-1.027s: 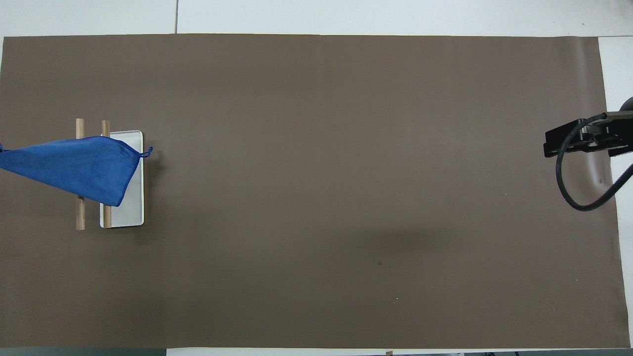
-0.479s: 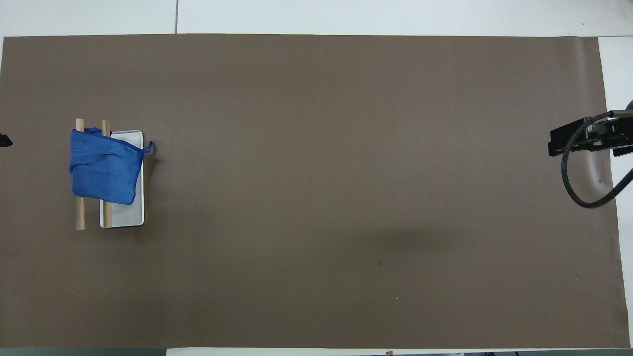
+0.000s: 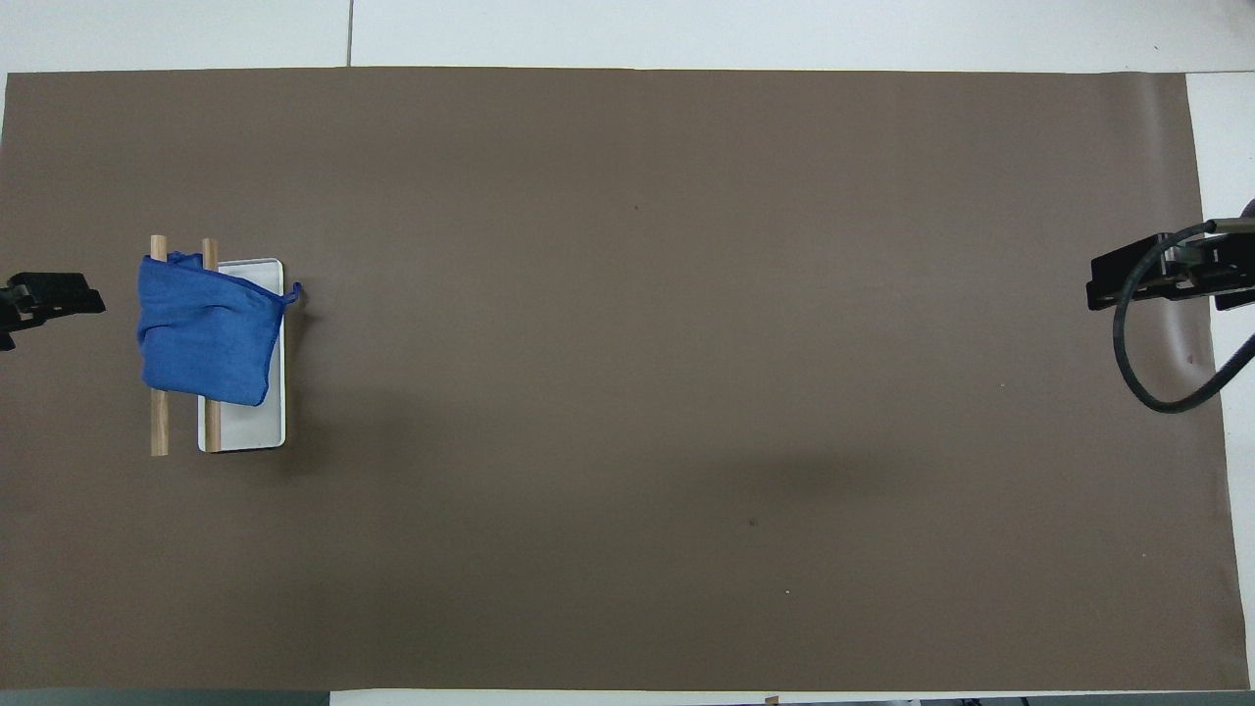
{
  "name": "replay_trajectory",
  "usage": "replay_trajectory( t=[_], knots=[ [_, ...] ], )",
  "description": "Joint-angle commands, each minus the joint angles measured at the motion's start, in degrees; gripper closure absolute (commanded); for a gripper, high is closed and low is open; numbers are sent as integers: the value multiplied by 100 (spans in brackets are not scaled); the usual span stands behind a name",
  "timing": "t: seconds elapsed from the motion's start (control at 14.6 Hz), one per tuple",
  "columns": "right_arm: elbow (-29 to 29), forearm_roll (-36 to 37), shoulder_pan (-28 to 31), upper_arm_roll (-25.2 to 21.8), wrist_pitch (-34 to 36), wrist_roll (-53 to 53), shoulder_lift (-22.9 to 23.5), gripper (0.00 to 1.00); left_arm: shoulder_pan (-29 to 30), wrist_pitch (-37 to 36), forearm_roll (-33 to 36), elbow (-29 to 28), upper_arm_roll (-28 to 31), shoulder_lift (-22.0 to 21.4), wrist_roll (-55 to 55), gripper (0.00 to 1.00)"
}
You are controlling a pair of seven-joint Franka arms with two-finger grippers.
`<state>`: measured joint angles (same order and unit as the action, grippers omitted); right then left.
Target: Right arm passes towel to left arm to hang
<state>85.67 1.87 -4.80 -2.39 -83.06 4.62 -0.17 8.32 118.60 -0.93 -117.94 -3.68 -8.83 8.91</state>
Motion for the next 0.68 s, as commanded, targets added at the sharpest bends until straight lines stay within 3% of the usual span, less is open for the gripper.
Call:
replay_trajectory(
  t=[0.0, 0.62],
  knots=[
    [143, -11, 67, 28, -53, -102, -115, 0, -522, -512, 110, 130, 43, -76, -91, 0],
    [107, -90, 66, 37, -167, -480, -89, 0, -1166, -2577, 84, 2169, 43, 741, -82, 0]
  ],
)
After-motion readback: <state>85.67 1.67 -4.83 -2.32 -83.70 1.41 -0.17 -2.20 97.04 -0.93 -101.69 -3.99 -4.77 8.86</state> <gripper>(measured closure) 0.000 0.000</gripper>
